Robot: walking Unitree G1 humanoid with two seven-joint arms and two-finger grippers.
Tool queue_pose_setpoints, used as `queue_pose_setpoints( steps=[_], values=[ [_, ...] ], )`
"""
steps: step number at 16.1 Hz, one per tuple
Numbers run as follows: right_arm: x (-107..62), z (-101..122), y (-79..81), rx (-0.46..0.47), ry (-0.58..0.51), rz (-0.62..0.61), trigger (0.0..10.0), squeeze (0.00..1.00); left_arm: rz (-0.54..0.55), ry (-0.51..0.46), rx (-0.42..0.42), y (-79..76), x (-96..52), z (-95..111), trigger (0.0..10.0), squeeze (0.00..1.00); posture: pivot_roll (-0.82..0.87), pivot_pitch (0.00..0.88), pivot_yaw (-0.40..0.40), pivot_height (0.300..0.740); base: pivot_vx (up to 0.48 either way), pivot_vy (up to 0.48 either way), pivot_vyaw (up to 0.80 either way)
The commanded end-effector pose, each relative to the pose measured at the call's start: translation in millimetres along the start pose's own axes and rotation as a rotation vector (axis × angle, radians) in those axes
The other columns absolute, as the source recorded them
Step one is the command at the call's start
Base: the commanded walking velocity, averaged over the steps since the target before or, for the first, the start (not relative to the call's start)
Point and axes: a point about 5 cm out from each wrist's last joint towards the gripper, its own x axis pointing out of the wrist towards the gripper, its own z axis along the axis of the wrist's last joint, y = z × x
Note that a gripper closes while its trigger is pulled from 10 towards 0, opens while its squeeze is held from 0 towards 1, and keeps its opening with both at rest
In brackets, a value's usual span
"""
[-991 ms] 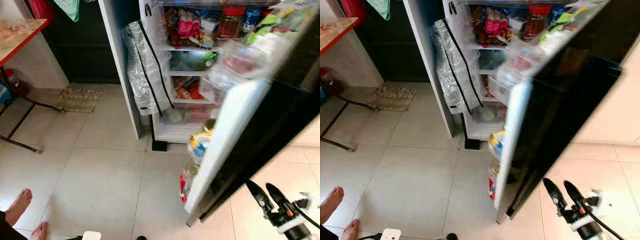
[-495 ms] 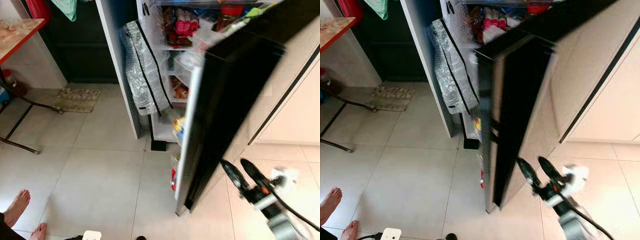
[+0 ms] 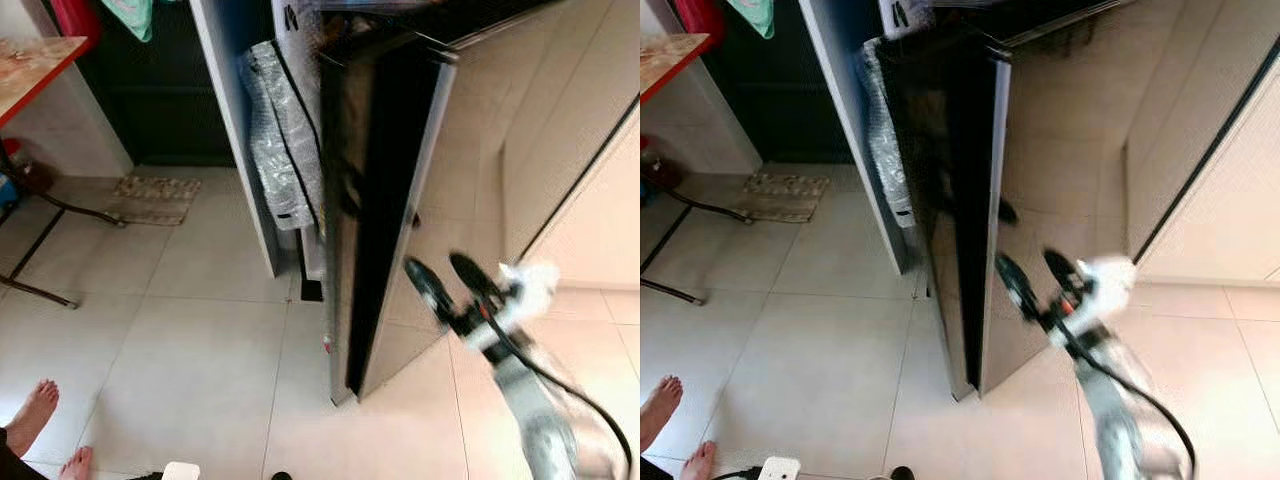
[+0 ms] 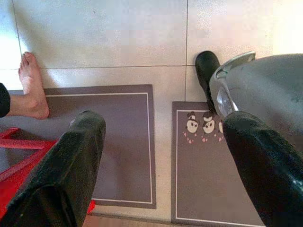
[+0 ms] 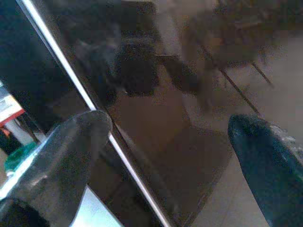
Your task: Restocking fridge
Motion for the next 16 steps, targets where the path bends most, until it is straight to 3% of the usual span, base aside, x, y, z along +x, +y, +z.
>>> queue_pose_setpoints(
  steps=[1,5,9,13,14,16],
  values=[
    [13.9,12.3,14.1,-0.039,-0.008,0.025,10.0,0.00,0.015,0.049,0.011,4.1,-3.4,-13.4,10.0,0.00,-0.03,0.155,0.032,0.740,0.000,0.000,0.00],
    [61.9,31.3,44.6,-0.039,-0.056,0.056,10.0,0.00,0.018,0.048,0.007,1.1,-2.2,-10.9,10.0,0.00,-0.02,0.148,0.028,0.740,0.000,0.000,0.00],
    [72.3,28.4,45.8,-0.016,-0.037,0.029,10.0,0.00,0.022,0.045,0.004,0.3,-1.9,-10.0,10.0,0.00,-0.02,0.140,0.019,0.740,0.000,0.000,0.00],
    [113.6,42.5,87.2,-0.004,-0.071,0.156,10.0,0.00,0.019,0.031,0.001,-2.9,-1.3,-7.5,10.0,0.00,0.01,0.129,0.010,0.740,0.000,0.000,0.00],
    [119.4,48.2,88.4,0.008,-0.095,0.157,10.0,0.00,0.022,0.020,-0.006,-3.8,-0.7,-5.1,10.0,0.00,0.02,0.126,0.009,0.740,0.000,0.000,0.00],
    [108.9,52.5,48.6,-0.029,-0.118,-0.011,10.0,0.00,0.026,0.012,-0.003,-2.9,-0.6,-3.7,10.0,0.00,0.02,0.125,0.008,0.740,0.000,0.000,0.00]
  ],
)
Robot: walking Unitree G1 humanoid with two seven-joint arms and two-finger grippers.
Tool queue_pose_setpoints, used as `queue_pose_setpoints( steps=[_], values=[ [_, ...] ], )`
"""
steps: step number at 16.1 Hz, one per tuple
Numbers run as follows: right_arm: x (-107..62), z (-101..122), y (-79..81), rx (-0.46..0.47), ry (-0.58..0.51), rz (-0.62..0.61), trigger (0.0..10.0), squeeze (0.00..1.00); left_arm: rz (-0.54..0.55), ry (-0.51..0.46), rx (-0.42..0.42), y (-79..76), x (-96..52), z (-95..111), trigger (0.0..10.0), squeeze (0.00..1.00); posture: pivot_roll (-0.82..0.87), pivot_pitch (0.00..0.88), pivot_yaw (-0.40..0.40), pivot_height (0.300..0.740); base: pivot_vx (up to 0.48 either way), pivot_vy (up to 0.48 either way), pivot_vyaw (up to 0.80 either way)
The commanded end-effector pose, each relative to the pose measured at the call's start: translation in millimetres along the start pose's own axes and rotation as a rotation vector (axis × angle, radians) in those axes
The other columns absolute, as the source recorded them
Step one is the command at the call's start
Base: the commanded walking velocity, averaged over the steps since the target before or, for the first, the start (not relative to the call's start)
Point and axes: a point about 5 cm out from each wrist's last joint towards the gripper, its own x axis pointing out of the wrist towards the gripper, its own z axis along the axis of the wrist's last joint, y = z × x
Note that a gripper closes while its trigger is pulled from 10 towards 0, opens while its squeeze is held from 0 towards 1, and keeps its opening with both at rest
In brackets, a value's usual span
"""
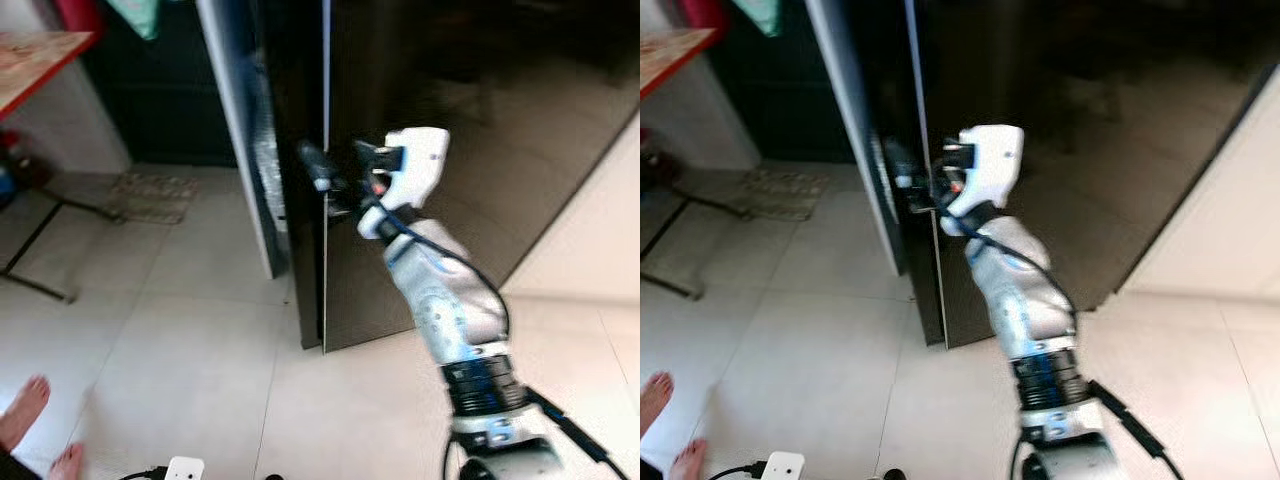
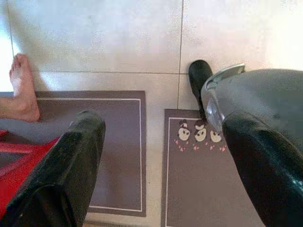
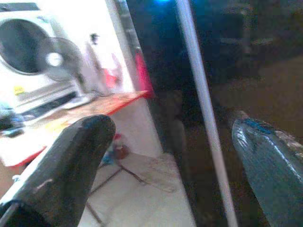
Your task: Restocking fridge
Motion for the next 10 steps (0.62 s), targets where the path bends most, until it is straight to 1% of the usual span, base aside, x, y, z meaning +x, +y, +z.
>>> queue_pose_setpoints(
  steps=[1,2,3,4,5,6,7,8,9,10],
  values=[
    [-15.4,-2.7,-32.0,-0.015,0.008,-0.139,10.0,0.00,0.014,0.028,0.008,3.2,-3.0,-10.8,10.0,0.00,0.02,0.125,0.009,0.740,0.000,0.000,0.00],
    [-31.0,-6.2,-59.1,-0.045,0.030,-0.258,10.0,0.00,0.015,0.028,0.011,4.4,-3.4,-11.6,10.0,0.00,0.01,0.125,0.009,0.740,0.000,0.000,0.00],
    [-62.1,-20.9,-102.1,-0.065,0.098,-0.454,10.0,0.00,0.015,0.027,0.017,5.2,-3.7,-12.2,10.0,0.00,0.00,0.122,0.011,0.740,0.000,0.000,0.00],
    [-72.3,-26.6,-112.9,-0.065,0.122,-0.504,10.0,0.00,0.014,0.027,0.019,5.3,-3.7,-12.3,10.0,0.00,0.00,0.122,0.012,0.740,0.000,0.000,0.00],
    [-100.4,-46.6,-135.9,-0.078,0.209,-0.618,10.0,0.00,0.009,0.026,0.026,4.3,-3.6,-11.9,10.0,0.00,-0.01,0.120,0.015,0.740,0.000,0.000,0.00],
    [-135.6,-83.5,-149.0,-0.054,0.348,-0.688,10.0,0.00,0.000,0.020,0.034,1.5,-2.9,-9.6,10.0,0.00,0.00,0.117,0.018,0.740,0.000,0.000,0.00],
    [-163.6,-116.2,-149.0,-0.018,0.466,-0.717,10.0,0.00,-0.004,0.013,0.038,-0.2,-2.1,-7.0,10.0,0.00,0.00,0.113,0.019,0.740,0.000,0.000,0.00],
    [-186.0,-141.8,-144.0,0.009,0.564,-0.734,10.0,0.00,-0.006,0.007,0.039,-0.7,-1.5,-4.8,10.0,0.00,0.00,0.111,0.019,0.740,0.000,0.000,0.00],
    [-210.8,-169.5,-133.3,0.059,0.669,-0.751,10.0,0.00,-0.005,0.001,0.039,0.4,-1.0,-2.5,10.0,0.00,0.01,0.107,0.020,0.740,0.000,0.000,0.00],
    [-229.8,-189.2,-122.1,0.090,0.754,-0.759,10.0,0.00,-0.002,-0.004,0.040,1.8,-0.8,-1.4,10.0,0.00,0.02,0.103,0.021,0.740,0.000,0.000,0.00]
  ],
)
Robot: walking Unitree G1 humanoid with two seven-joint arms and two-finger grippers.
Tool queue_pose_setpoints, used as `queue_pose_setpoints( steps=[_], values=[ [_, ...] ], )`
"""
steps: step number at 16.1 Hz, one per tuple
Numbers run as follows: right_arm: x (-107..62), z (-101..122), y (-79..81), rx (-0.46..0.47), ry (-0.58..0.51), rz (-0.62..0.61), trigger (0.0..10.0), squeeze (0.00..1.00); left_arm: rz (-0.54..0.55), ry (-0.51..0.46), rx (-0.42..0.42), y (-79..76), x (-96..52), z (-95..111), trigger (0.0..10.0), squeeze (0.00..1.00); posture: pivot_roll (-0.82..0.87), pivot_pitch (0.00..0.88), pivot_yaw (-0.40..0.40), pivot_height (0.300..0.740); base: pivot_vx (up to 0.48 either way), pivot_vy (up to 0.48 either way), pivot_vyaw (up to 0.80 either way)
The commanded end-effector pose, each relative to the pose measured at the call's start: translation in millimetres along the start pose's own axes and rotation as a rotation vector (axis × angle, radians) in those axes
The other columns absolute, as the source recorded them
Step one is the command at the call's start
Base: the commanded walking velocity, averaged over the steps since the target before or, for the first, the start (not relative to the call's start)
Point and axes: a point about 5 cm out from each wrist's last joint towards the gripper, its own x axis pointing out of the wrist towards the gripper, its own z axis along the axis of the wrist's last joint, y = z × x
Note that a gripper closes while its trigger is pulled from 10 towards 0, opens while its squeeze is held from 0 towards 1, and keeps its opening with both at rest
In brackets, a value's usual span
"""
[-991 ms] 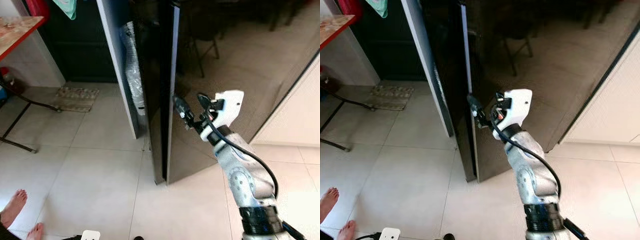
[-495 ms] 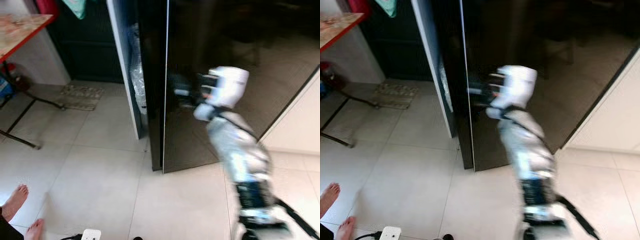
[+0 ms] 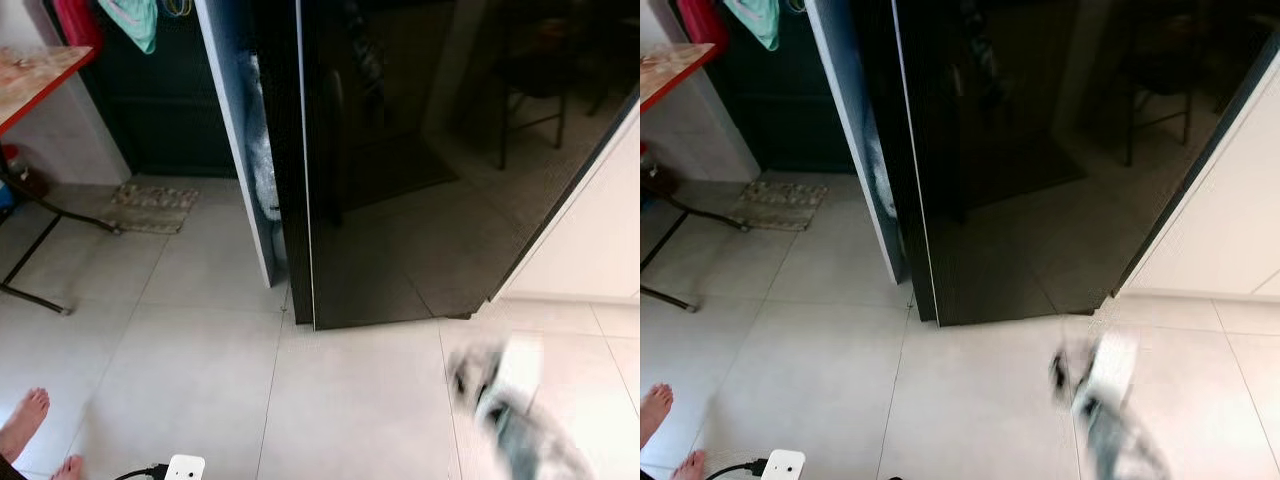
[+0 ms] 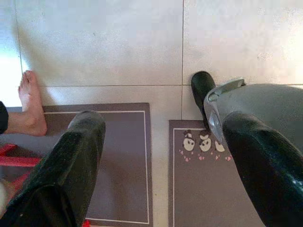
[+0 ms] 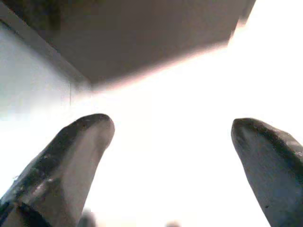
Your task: Restocking fridge
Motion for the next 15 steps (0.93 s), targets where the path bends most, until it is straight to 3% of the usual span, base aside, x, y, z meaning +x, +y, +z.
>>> queue_pose_setpoints(
  steps=[1,2,3,6,15],
  values=[
    [-4.1,-27.8,1.2,-0.020,0.075,0.005,10.0,0.00,0.004,0.015,0.028,3.8,-1.8,-5.8,10.0,0.00,0.02,0.099,0.021,0.740,0.000,0.000,0.00],
    [-4.1,-27.8,1.2,-0.020,0.075,0.005,10.0,0.00,0.004,0.015,0.028,3.8,-1.8,-5.8,10.0,0.00,0.02,0.099,0.021,0.740,0.000,0.000,0.00],
    [-8.9,-49.3,2.8,-0.024,0.134,0.010,10.0,0.00,0.010,0.013,0.027,5.7,-2.0,-5.9,10.0,0.00,0.03,0.094,0.020,0.740,0.000,0.000,0.00],
    [-16.2,-73.5,-1.1,-0.041,0.209,-0.011,10.0,0.00,0.022,0.011,0.007,5.7,-2.0,-5.7,10.0,0.00,0.03,0.090,0.012,0.740,0.000,0.000,0.00],
    [-7.1,-50.3,1.6,-0.004,0.105,0.020,10.0,0.00,0.011,-0.001,-0.003,1.4,-1.4,-3.1,10.0,0.00,0.02,0.147,0.012,0.740,0.000,0.089,0.00]
  ],
)
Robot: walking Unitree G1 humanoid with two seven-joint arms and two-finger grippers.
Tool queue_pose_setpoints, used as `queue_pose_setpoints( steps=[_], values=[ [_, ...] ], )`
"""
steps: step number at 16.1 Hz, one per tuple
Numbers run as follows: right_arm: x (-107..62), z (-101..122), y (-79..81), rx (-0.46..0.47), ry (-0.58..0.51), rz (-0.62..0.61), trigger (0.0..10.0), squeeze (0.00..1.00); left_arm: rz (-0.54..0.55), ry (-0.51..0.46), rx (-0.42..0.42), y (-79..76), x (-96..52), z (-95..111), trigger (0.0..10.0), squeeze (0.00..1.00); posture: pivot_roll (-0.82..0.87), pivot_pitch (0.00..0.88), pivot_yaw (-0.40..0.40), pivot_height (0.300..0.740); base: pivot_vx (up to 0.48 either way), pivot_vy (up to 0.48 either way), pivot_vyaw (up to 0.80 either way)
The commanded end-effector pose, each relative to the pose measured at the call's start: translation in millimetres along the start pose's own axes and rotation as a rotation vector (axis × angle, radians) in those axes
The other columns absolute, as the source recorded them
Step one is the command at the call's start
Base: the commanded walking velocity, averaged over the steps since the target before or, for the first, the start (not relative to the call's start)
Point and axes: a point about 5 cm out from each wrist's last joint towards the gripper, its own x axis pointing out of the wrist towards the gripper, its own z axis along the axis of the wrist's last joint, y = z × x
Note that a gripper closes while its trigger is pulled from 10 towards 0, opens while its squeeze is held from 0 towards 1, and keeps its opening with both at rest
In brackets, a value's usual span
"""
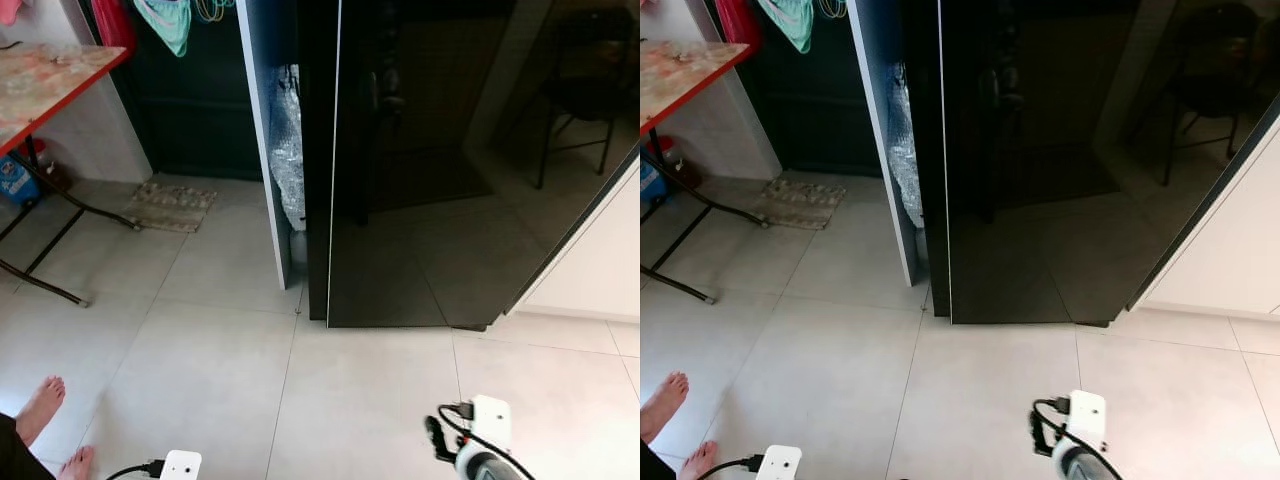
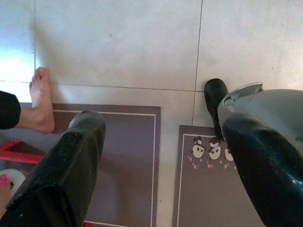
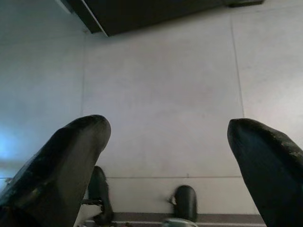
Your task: Restocking fridge
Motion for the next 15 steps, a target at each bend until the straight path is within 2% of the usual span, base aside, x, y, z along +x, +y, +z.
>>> queue_pose_setpoints(
  steps=[1,4,6,11,15],
  values=[
    [-1.9,-2.5,-5.2,0.010,-0.001,-0.014,10.0,0.00,-0.019,0.020,-0.005,-3.0,-1.7,-6.4,10.0,0.00,0.02,0.149,0.013,0.740,0.000,0.000,0.00],
    [-0.5,6.3,-2.7,-0.003,-0.052,0.014,10.0,0.00,-0.018,0.021,0.010,-2.3,-1.3,-5.4,10.0,0.00,0.01,0.153,0.015,0.740,0.091,0.000,0.44],
    [-0.3,6.6,-2.9,0.022,-0.052,0.017,10.0,0.00,-0.017,0.024,0.010,-2.1,-1.0,-4.9,10.0,0.00,0.01,0.153,0.014,0.740,0.317,0.000,0.40],
    [0.9,9.1,4.4,-0.019,-0.067,0.073,10.0,0.00,-0.015,0.031,0.011,-1.2,-1.0,-5.5,10.0,0.00,0.01,0.153,0.015,0.740,0.354,0.000,0.00],
    [2.0,9.7,9.9,-0.051,-0.063,0.098,10.0,0.00,-0.015,0.035,0.013,-1.1,-0.9,-5.8,10.0,0.00,0.01,0.152,0.014,0.740,0.354,0.000,0.54]
  ],
)
